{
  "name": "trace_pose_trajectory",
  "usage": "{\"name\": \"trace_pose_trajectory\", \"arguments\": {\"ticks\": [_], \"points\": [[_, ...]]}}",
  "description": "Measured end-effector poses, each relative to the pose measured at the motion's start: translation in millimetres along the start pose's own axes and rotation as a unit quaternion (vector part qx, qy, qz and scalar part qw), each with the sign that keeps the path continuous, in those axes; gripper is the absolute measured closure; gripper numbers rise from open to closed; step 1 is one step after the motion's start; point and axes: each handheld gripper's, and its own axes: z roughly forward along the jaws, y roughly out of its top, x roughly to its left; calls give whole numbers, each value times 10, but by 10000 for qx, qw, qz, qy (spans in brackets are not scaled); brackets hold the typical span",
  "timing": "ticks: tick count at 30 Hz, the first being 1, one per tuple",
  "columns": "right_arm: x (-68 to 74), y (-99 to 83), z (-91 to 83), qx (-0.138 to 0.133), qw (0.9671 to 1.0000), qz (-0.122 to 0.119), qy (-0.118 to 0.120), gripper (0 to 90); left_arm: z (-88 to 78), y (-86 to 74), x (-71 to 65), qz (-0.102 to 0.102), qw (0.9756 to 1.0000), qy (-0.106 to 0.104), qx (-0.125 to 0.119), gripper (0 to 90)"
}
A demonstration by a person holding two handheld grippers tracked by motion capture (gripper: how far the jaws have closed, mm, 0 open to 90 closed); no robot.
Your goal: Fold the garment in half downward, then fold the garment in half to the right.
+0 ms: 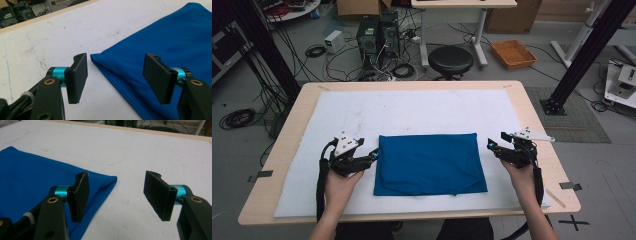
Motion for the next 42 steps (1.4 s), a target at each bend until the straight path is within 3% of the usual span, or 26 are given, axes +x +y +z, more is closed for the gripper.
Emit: {"name": "trace_pose_trajectory", "arguments": {"ticks": [20,27,30,32,36,39,42], "points": [[21,23,-8,-51,10000,-13,-19,374,-24,-5,6,-88,10000,18,35,366],[44,19,32,-10,10000,-48,2,374,-83,-87,-18,-546,9980,77,307,366],[42,16,29,-20,10000,-63,8,374,-152,-201,-95,-853,9952,99,473,367],[36,12,27,-18,10000,-79,-6,374,-211,-300,-149,-1112,9920,103,588,370],[37,7,40,-16,10000,-57,-7,374,-282,-501,-263,-1476,9865,-96,704,372],[61,4,70,12,9999,-108,15,374,-289,-573,-321,-1853,9796,-326,705,372],[101,11,94,32,9999,-163,41,374,-271,-569,-387,-2097,9746,-317,718,372]]}}
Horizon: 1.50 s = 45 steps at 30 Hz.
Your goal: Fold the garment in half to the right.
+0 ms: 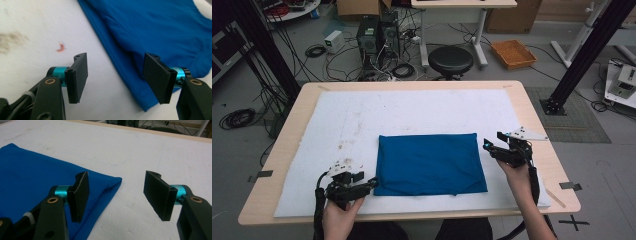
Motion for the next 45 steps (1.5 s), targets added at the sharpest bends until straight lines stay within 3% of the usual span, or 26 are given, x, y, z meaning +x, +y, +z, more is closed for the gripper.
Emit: {"name": "trace_pose_trajectory", "arguments": {"ticks": [5,7,10,14,16,20,24,29,35,39,45], "points": [[52,9,29,24,10000,-51,47,374,84,-18,-56,-292,9994,-142,88,372],[63,11,36,20,9999,-95,66,374,102,-19,-89,-341,9994,-70,34,377],[79,14,38,16,9999,-89,69,374,124,-16,-107,-421,9990,-145,22,383],[103,26,49,12,9999,-91,94,374,164,-20,-174,-313,9995,-31,22,426],[131,39,62,-3,9998,-137,109,374,178,-23,-208,-197,9997,133,30,500],[246,99,108,-33,9995,-227,212,374,186,-39,-243,-161,9991,380,-26,598],[411,194,205,-22,9987,-348,380,374,196,-61,-291,-54,9981,611,-81,647],[655,314,369,-33,9968,-509,616,379,210,-68,-323,-12,9971,752,-110,708],[982,461,622,37,9940,-729,809,399,239,-70,-351,42,9975,692,-98,820],[1195,569,812,92,9909,-844,1045,491,248,-72,-376,119,9971,741,-101,844],[1558,772,1243,400,9867,-743,1389,561,242,-78,-350,81,9977,656,-119,844]]}}
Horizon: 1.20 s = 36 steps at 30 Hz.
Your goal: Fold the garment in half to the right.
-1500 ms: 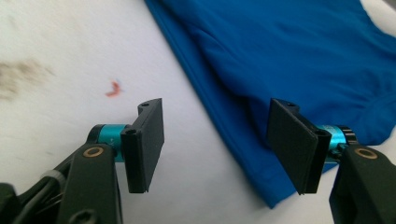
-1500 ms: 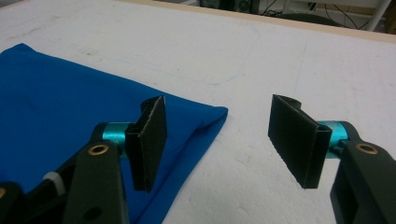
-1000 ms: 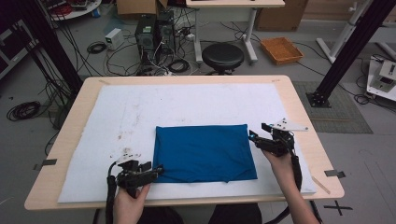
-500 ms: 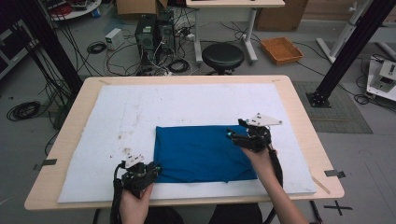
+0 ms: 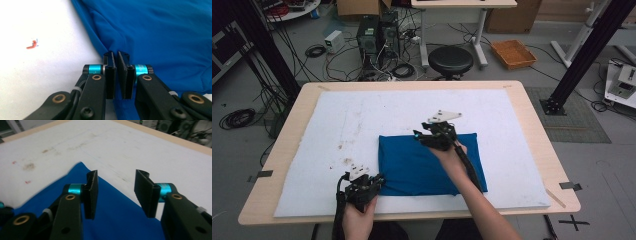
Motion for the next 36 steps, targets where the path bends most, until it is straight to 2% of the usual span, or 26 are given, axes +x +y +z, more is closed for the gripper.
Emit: {"name": "trace_pose_trajectory", "arguments": {"ticks": [5,8,11,14,16,19,22,23,25,28,33,36], "points": [[212,196,514,480,9987,-56,156,611,1,3,12,6,10000,-17,4,844],[295,250,787,644,9977,17,213,647,5,3,16,-52,10000,-51,-8,843],[374,273,1050,973,9951,27,192,694,4,2,25,-71,10000,-66,-6,843],[428,291,1202,1040,9944,82,191,710,4,5,28,-78,9999,-84,11,843],[467,297,1313,1227,9922,115,174,711,6,5,26,-71,9999,-77,3,843],[508,306,1408,1280,9917,59,114,711,5,5,29,-74,9999,-88,9,843],[541,306,1486,1419,9898,-125,63,766,7,4,28,-74,9999,-90,2,842],[554,297,1510,1468,9890,-148,56,812,7,5,32,-57,9999,-98,11,843],[560,290,1521,1463,9889,-240,42,881,6,5,31,-72,9999,-98,9,843],[551,302,1499,1485,9885,-287,34,890,7,5,30,-49,9999,-96,4,843],[533,382,1370,1256,9916,-313,90,892,-6,8,36,-34,9998,-182,-4,844],[484,449,1225,1046,9939,-296,173,892,-42,35,22,-15,9995,-314,-90,850]]}}
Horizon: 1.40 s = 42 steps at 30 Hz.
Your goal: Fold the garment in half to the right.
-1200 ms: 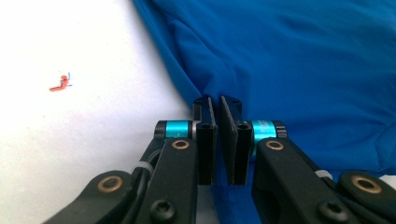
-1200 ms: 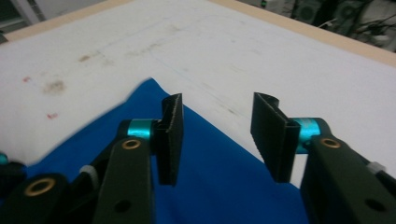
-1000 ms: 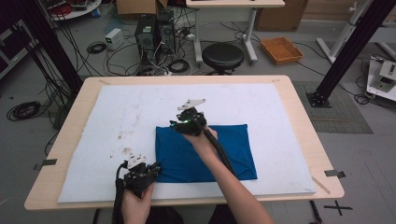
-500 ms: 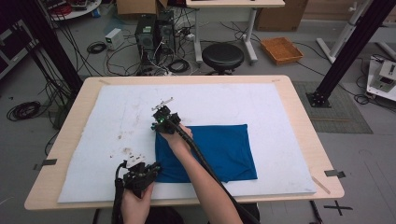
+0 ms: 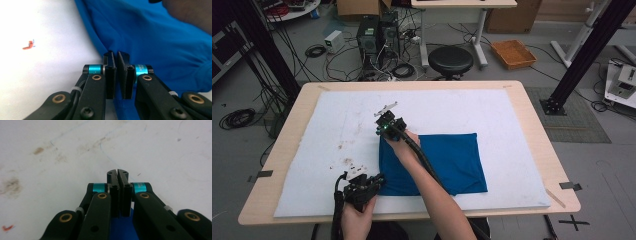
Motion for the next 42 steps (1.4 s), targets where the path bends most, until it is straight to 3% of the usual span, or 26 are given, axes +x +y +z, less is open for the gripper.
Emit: {"name": "trace_pose_trajectory", "arguments": {"ticks": [4,10,13,20,27,32,40,42], "points": [[-144,9,-276,-248,9993,130,244,892,-71,89,-136,242,9994,-182,-174,853],[-457,-92,-795,-525,9974,276,402,892,-58,249,-526,517,9958,-709,-257,855],[-647,-207,-1041,-543,9974,311,360,893,46,319,-759,564,9929,-1025,-232,855],[-1060,-520,-1431,-580,9967,527,212,894,460,381,-1218,726,9877,-1384,-21,855],[-1427,-846,-1656,-472,9962,729,35,894,874,403,-1624,731,9831,-1661,249,856],[-1600,-1047,-1755,-320,9959,830,-170,894,1105,402,-1872,763,9797,-1804,429,856],[-1774,-1293,-1823,-172,9942,948,-485,894,1319,408,-2107,815,9768,-1906,538,855],[-1794,-1335,-1820,-127,9935,961,-600,893,1370,406,-2132,767,9735,-2082,544,803]]}}
